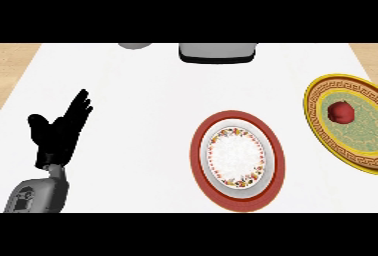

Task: Pick the bell pepper from the plate and place it in the plate

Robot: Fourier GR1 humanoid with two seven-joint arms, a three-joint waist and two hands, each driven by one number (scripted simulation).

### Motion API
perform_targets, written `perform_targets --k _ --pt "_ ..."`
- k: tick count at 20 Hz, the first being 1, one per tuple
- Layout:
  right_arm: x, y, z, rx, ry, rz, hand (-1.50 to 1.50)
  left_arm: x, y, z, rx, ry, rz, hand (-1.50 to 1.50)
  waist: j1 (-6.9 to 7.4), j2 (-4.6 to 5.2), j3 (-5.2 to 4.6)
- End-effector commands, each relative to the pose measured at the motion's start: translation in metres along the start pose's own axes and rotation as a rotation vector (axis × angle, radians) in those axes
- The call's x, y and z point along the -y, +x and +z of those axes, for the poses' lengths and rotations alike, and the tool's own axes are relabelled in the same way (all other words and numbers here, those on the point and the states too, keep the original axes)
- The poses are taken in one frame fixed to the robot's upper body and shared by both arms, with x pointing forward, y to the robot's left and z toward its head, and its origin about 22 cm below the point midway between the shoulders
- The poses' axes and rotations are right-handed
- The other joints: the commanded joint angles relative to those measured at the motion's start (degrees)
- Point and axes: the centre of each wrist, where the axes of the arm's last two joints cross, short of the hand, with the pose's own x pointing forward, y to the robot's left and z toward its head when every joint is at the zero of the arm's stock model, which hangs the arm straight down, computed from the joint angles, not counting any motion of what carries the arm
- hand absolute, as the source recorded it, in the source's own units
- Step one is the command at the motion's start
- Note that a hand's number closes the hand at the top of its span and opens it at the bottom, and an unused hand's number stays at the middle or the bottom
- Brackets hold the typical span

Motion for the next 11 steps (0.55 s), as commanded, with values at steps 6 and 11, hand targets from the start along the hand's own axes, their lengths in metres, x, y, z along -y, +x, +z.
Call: perform_targets --k 6,11 --pt "0.038 -0.014 0.014 -0.042 -0.022 0.074 -1.5 -0.001 -0.004 -0.005 0.006 -0.024 -0.004 0.0 0.03 0.04 -0.01" --pt "0.042 -0.02 0.016 -0.066 0.014 0.09 -1.5 0.002 0.003 0.001 -0.005 0.004 -0.004 0.0 0.15 0.0 0.0"
